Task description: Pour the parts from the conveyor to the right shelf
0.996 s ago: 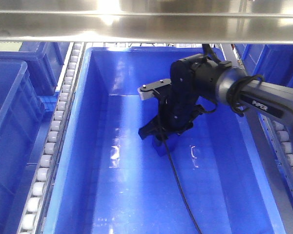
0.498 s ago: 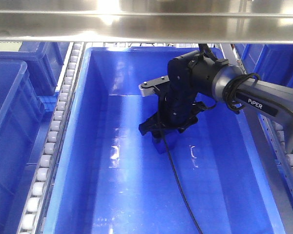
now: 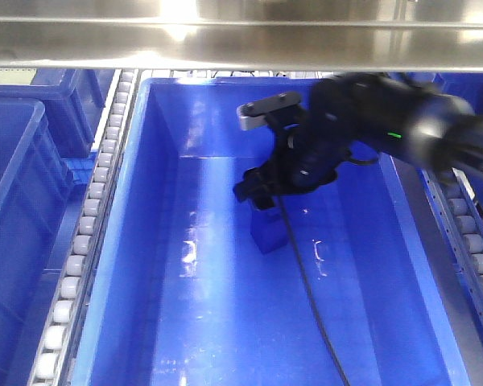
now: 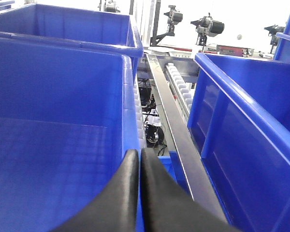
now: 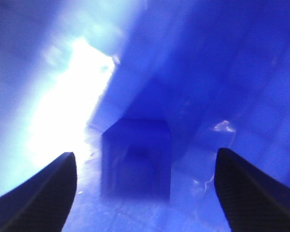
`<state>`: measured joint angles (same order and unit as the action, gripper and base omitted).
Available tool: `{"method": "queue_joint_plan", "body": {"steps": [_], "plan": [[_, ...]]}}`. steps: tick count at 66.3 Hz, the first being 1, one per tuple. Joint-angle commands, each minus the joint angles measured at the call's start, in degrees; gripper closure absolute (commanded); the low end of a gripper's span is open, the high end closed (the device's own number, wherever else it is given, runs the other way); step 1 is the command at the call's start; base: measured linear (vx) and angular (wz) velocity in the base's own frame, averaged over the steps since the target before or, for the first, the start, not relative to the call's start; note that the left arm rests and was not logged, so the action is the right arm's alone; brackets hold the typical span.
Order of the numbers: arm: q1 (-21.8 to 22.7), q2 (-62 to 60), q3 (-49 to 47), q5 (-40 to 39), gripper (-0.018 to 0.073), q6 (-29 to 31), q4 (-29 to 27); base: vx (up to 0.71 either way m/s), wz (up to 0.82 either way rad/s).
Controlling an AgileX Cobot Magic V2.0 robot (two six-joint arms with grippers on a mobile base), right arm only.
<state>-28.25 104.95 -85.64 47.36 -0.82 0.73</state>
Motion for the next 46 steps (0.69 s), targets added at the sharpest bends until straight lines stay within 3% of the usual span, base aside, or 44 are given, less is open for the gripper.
{"method": "queue_joint_plan", "body": {"steps": [1, 24, 46], "plan": [[0.14, -7.68, 4.74, -8.54, -0.0006, 1.42, -0.14, 0.00, 0.00], [0.14, -30.71, 28.58, -27.53, -0.0006, 9.17, -7.66, 0.00, 0.00], [0.14, -54.31, 44.87, -30.82, -0.0006, 12.53, -7.80, 0.00, 0.00]]}}
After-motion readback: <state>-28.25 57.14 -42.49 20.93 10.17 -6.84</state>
